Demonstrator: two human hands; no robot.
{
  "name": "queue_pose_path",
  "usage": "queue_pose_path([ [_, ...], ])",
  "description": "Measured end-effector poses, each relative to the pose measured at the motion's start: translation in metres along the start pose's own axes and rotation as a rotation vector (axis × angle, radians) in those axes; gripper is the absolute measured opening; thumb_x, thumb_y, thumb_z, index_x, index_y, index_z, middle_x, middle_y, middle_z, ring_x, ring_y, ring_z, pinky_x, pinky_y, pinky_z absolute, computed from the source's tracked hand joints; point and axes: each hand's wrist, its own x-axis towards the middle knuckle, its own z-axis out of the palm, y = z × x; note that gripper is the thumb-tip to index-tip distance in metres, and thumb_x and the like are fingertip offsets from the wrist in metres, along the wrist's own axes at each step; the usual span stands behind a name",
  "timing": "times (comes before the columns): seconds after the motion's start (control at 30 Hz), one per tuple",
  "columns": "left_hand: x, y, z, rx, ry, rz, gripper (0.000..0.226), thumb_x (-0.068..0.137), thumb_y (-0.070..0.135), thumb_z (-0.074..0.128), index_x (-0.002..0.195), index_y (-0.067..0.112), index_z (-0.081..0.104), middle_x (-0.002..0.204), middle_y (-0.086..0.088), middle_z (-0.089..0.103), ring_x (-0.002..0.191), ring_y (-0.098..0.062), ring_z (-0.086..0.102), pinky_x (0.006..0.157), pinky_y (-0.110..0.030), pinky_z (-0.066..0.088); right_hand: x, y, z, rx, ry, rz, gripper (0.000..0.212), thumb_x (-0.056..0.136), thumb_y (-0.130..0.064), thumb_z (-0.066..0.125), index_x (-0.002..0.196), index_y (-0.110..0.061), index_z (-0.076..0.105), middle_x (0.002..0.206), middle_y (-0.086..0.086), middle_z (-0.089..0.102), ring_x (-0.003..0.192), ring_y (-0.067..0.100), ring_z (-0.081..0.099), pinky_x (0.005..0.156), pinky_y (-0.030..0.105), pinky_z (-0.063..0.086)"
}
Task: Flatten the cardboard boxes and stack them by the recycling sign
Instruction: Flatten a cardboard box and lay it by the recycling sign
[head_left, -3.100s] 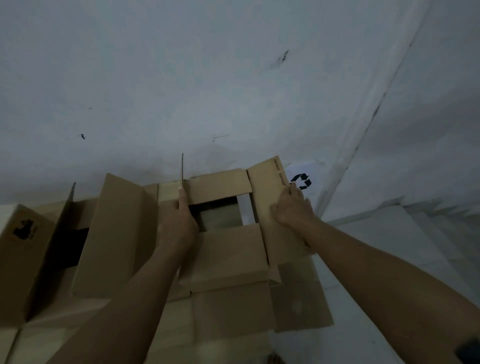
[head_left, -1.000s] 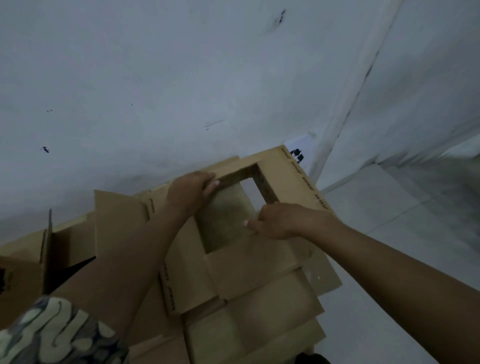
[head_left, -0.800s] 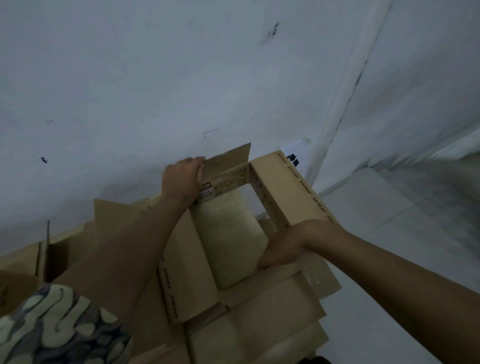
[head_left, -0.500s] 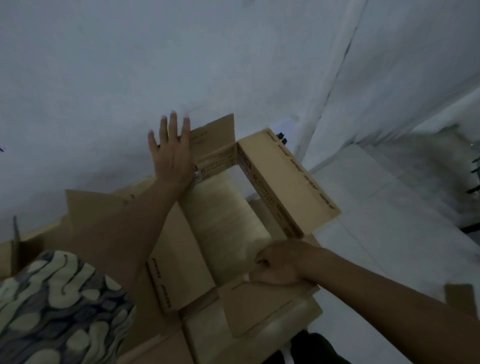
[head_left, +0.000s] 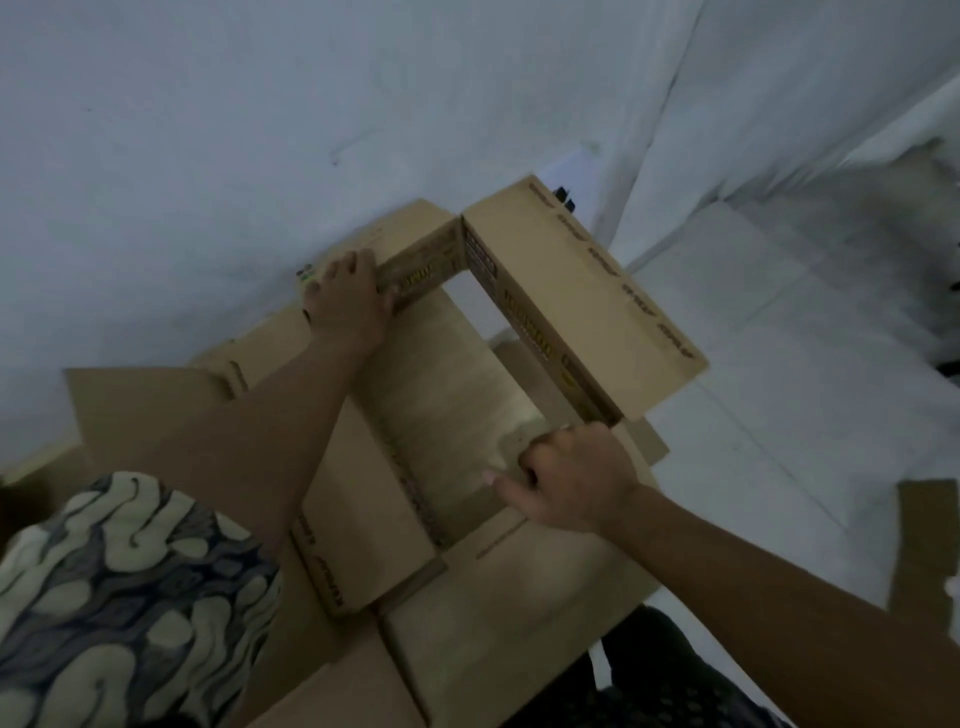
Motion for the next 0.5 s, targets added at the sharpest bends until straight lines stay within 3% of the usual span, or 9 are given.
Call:
queue_pose_path([
  [0.1, -0.001, 0.003, 0.007, -0.027, 0.107, -0.024, 0.038, 0.101, 0.037, 0.041, 0.125, 0.011, 0.053, 0.118, -0.017, 0.062, 0.105, -0.039, 0.058, 0.092, -0.049, 0.038, -0.001, 0.000, 0.007, -0.002, 0.099, 0.002, 0.071, 0.093, -0.061, 0.046, 0.037, -0.018, 0.039, 0.034, -0.006, 0.031, 0.030, 0.013, 0.028, 0.043, 0.017, 0.023],
  [0.27, 0.000, 0.003, 0.011, 0.012, 0.184, 0.007, 0.031, 0.102, 0.034, 0.040, 0.108, 0.008, 0.056, 0.100, -0.019, 0.065, 0.089, -0.040, 0.061, 0.084, -0.044, 0.039, 0.001, 0.004, 0.021, 0.018, 0.237, -0.035, 0.068, 0.095, -0.054, 0.046, 0.037, -0.018, 0.044, 0.035, -0.004, 0.037, 0.031, 0.015, 0.030, 0.042, 0.018, 0.027],
  [0.4, -0.001, 0.004, 0.010, -0.015, 0.155, 0.002, 0.032, 0.102, 0.035, 0.039, 0.108, 0.008, 0.055, 0.102, -0.018, 0.064, 0.091, -0.039, 0.060, 0.085, -0.044, 0.039, 0.001, 0.005, 0.024, 0.027, 0.250, -0.055, 0.066, 0.096, -0.052, 0.045, 0.039, -0.019, 0.045, 0.037, -0.003, 0.038, 0.032, 0.017, 0.033, 0.042, 0.021, 0.029],
  [0.5, -0.006, 0.007, 0.003, -0.087, 0.051, -0.048, 0.041, 0.102, 0.040, 0.035, 0.127, 0.012, 0.052, 0.124, -0.018, 0.058, 0.112, -0.039, 0.054, 0.097, -0.050, 0.034, -0.004, 0.004, 0.017, 0.054, 0.157, -0.043, 0.066, 0.096, -0.057, 0.044, 0.041, -0.019, 0.044, 0.039, -0.005, 0.038, 0.033, 0.015, 0.034, 0.041, 0.021, 0.029],
])
